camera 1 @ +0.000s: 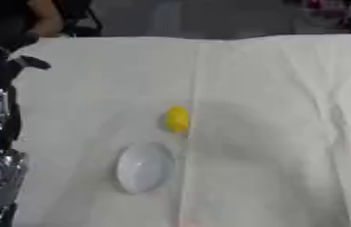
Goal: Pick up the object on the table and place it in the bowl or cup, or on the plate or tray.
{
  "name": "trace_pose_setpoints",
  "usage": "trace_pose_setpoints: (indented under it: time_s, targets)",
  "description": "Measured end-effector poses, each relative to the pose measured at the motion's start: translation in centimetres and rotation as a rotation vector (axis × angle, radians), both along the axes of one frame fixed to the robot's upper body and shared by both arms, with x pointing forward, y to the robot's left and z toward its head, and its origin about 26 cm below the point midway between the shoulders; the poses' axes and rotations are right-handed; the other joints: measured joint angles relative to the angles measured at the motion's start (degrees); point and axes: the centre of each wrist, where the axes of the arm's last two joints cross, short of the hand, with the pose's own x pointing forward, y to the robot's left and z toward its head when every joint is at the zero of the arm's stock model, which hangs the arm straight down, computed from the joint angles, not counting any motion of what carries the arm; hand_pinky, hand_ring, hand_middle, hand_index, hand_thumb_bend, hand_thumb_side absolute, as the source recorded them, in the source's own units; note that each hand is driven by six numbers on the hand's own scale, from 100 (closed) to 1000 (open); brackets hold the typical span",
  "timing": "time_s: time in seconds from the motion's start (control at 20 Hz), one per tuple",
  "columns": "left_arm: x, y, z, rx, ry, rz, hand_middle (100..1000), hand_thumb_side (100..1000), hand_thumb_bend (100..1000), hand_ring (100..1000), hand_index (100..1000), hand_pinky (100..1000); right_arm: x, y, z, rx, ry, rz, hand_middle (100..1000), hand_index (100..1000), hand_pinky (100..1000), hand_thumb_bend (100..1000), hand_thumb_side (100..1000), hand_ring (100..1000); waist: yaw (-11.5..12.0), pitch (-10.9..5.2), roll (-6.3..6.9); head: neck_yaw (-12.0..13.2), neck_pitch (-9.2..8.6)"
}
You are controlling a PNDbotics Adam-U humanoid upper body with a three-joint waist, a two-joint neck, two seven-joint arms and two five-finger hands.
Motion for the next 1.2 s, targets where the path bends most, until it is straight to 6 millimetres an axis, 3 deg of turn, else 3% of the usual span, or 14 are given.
trace_pose_setpoints:
  time_s: [0.65, 1.2]
  targets:
    - [0.1, -0.1, -0.2, 0.003, 0.008, -0.006, 789, 875, 271, 756, 824, 496, 0.0, 0.1, 0.0, -0.023, 0.013, 0.006, 768, 781, 560, 100, 922, 690, -0.2, -0.03, -0.01, -1.1, -0.98]
    - [-0.1, 0.1, -0.5, 0.008, 0.017, -0.001, 789, 868, 273, 750, 824, 495, 0.6, 0.1, 2.1, -0.37, -0.001, 0.04, 789, 801, 569, 100, 914, 717, -0.5, -1.04, -0.67, -1.5, -0.25]
